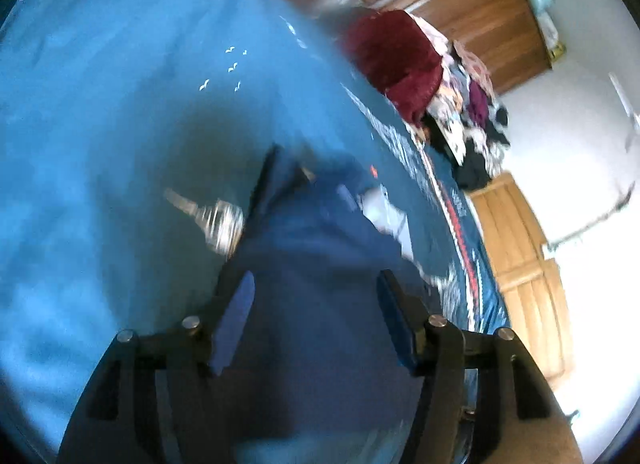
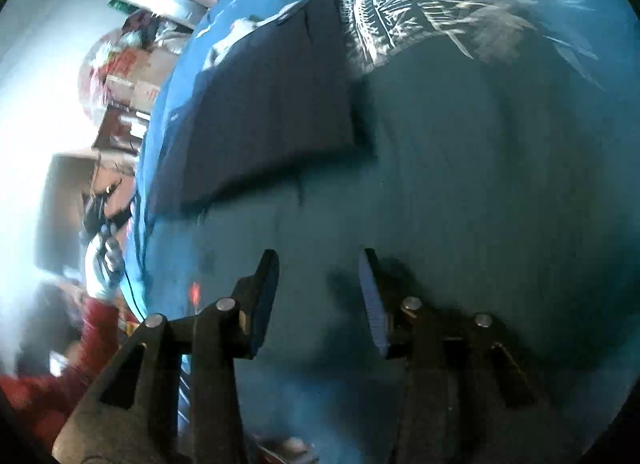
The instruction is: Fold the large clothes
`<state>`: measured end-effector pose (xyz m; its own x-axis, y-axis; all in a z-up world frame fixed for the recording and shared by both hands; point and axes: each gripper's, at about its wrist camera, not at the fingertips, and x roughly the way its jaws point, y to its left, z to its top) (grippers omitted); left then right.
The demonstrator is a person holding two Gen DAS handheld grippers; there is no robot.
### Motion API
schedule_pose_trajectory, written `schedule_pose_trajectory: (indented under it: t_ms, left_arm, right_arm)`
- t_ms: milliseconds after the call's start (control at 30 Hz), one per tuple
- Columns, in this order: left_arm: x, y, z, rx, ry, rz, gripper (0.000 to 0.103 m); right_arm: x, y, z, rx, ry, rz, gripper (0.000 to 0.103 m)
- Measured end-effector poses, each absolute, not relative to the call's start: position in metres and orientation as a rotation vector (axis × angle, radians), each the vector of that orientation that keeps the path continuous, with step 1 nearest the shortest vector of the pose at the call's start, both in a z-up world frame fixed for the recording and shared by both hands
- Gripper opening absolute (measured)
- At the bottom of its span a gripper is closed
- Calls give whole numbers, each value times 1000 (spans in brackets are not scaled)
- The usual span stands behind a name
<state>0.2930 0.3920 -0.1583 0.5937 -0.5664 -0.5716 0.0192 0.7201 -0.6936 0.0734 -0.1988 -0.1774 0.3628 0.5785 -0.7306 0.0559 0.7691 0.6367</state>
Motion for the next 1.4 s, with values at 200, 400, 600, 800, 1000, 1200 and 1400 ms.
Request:
schedule_pose_trajectory:
  t_ms: [200,400,600,800,1000,1200,1400]
  left_arm:
    - [232,376,-170,-708,928,-452,67]
    - [190,365,-177,-717,953,-491,67]
    - [168,350,-166,-681,952,-516,67]
    - [157,341,-165,-647,966,-527,68]
    - [150,325,-174,-595,1003,-542,69]
    - [136,317,-180,-498,1010,-548,69]
    - [116,349,-213,-413,1077,-502,62]
  right_arm:
    - [-25,-146,-145,212,1173,366,56]
    - [-56,-98,-171,-251,1129,345,68]
    - [-41,-116,-203,-281,1239,326,0]
    - [-90,-137,-227,-353,1472,355,0]
    - [-126,-140,-237,-329,1582,405,0]
    - [-81,-123,-159,-52,1193,496,7]
    - [-46,-157,-225,-15,1357,328,15]
